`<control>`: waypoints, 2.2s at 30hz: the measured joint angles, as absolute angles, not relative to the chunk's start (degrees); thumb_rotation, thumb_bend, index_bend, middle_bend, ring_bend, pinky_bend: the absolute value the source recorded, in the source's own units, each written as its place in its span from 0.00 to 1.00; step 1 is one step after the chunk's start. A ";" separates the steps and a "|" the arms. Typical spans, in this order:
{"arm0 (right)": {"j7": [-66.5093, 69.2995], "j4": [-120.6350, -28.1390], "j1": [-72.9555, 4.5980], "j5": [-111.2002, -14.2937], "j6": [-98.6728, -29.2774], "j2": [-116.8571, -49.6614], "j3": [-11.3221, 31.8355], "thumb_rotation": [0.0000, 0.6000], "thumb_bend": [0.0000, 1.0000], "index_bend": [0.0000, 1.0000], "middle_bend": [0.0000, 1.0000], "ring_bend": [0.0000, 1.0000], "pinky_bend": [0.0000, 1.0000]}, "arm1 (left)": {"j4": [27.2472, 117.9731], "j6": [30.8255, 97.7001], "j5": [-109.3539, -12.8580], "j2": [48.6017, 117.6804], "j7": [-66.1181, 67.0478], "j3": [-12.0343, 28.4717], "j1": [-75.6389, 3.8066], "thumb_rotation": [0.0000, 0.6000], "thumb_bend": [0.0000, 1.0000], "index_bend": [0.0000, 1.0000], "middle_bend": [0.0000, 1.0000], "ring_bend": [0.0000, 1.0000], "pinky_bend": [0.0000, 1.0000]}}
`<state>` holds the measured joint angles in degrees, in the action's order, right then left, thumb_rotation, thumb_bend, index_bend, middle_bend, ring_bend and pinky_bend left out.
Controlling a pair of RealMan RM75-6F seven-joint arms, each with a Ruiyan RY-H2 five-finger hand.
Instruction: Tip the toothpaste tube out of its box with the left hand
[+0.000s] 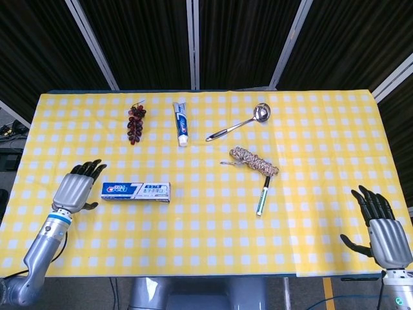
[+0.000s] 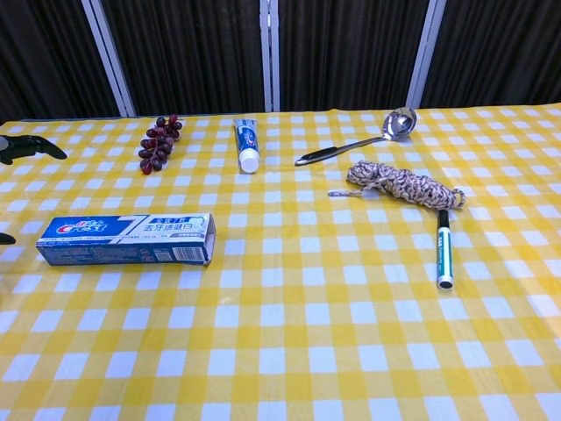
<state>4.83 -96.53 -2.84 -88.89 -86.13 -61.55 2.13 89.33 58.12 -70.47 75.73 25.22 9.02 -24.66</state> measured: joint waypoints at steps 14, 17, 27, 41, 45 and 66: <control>6.81 -96.51 -2.79 -88.39 -86.20 -60.87 2.48 1.00 0.08 0.00 0.00 0.00 0.00 | 87.43 52.73 -61.18 83.18 33.55 8.86 -31.51 1.00 0.00 0.14 0.07 0.10 0.17; 7.30 -96.41 -2.84 -88.10 -86.05 -60.74 2.60 1.00 0.08 0.00 0.00 0.00 0.00 | 86.57 52.54 -59.43 84.87 34.87 8.72 -32.65 1.00 0.01 0.18 0.09 0.12 0.19; 8.48 -96.23 -2.84 -87.59 -85.94 -60.27 2.90 1.00 0.09 0.00 0.00 0.00 0.00 | 81.46 54.06 -57.63 90.76 34.95 8.10 -34.91 1.00 0.17 0.43 0.31 0.31 0.36; 8.48 -96.52 -2.68 -87.90 -86.30 -60.12 2.86 1.00 0.08 0.00 0.00 0.00 0.00 | 80.75 63.10 -67.67 89.11 29.32 8.01 -33.98 1.00 0.30 0.55 0.42 0.39 0.43; 8.58 -96.61 -2.61 -88.01 -86.46 -60.02 2.86 1.00 0.08 0.00 0.00 0.00 0.00 | 82.21 64.97 -69.68 86.67 29.69 8.51 -34.14 1.00 0.30 0.55 0.42 0.39 0.43; 9.80 -97.10 -2.16 -88.50 -87.48 -59.29 2.96 1.00 0.08 0.00 0.00 0.00 0.00 | 90.72 72.50 -84.17 70.24 48.20 13.16 -38.78 1.00 0.29 0.48 0.35 0.36 0.34</control>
<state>9.80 -97.10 -2.16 -88.50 -87.48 -59.29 2.96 90.72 72.50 -84.17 70.24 48.20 13.16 -38.78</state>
